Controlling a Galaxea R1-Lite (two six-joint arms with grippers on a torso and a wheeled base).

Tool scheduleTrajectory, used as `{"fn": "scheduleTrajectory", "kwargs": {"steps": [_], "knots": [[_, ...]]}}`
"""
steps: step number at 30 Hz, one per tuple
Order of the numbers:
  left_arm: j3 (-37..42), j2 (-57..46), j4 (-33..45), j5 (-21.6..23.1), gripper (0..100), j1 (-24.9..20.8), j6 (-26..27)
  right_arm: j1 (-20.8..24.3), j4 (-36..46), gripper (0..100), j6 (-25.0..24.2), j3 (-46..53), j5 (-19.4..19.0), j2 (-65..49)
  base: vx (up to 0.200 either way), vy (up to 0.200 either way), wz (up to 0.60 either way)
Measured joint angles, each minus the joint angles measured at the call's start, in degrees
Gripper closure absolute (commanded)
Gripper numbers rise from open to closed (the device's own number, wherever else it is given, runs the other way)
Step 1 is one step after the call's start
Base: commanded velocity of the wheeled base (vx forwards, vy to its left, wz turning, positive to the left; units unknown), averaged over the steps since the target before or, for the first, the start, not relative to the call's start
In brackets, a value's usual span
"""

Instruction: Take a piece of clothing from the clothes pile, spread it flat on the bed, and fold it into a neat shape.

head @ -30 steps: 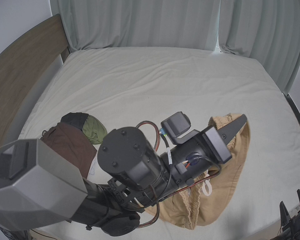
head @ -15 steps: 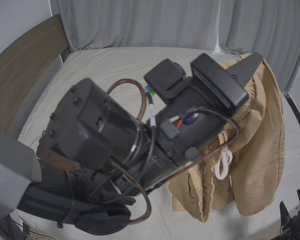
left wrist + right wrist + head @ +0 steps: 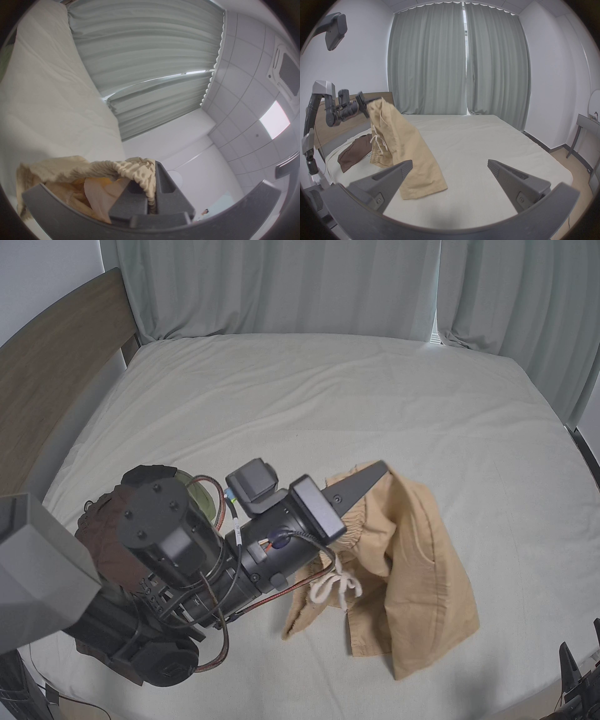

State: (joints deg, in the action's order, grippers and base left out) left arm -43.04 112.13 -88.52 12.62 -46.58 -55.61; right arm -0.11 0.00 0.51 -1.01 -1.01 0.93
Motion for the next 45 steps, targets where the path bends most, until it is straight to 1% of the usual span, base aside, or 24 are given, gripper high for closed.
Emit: {"fn": "scheduleTrajectory", "kwargs": {"steps": [7,12,15,20,23,26,31,35,42,45], "knots": [[2.45,5.62,-0.33,-0.48,100,4.41,5.25,0.04,0.00,0,0.00,0.00,0.00,0.00,0.000,0.000,0.00],[3.72,7.94,-0.30,-1.38,100,6.95,7.61,0.01,0.00,0,0.00,0.00,0.00,0.00,0.000,0.000,0.00],[5.25,8.52,-0.30,-1.46,100,8.39,10.67,0.01,0.00,0,-0.02,0.00,-0.02,0.00,0.000,0.000,0.00],[7.27,8.41,-0.33,-1.46,100,11.67,12.45,0.01,0.00,0,0.00,0.00,-0.02,0.00,0.000,0.000,0.00],[8.81,8.05,-0.38,-1.54,100,14.36,15.06,0.04,0.00,0,0.02,0.00,0.00,0.00,0.000,0.000,0.00],[10.25,7.96,-0.35,-1.51,100,16.13,16.75,0.04,0.00,0,0.04,0.00,0.00,0.00,0.000,0.000,0.00],[11.48,7.88,-0.33,-1.58,100,19.21,17.80,0.04,0.00,0,0.06,0.00,0.00,0.00,0.000,0.000,0.00],[12.29,7.88,-0.33,-2.04,100,21.64,20.29,0.01,0.00,0,0.06,0.00,-0.02,0.00,0.000,0.000,0.00],[13.49,8.81,-0.30,-2.57,100,25.72,23.16,0.04,0.00,0,0.06,0.00,-0.02,0.00,0.000,0.000,0.00],[13.91,9.18,-0.33,-2.61,100,26.97,23.56,0.06,0.00,0,0.09,0.00,-0.07,0.00,0.000,0.000,0.00]]}}
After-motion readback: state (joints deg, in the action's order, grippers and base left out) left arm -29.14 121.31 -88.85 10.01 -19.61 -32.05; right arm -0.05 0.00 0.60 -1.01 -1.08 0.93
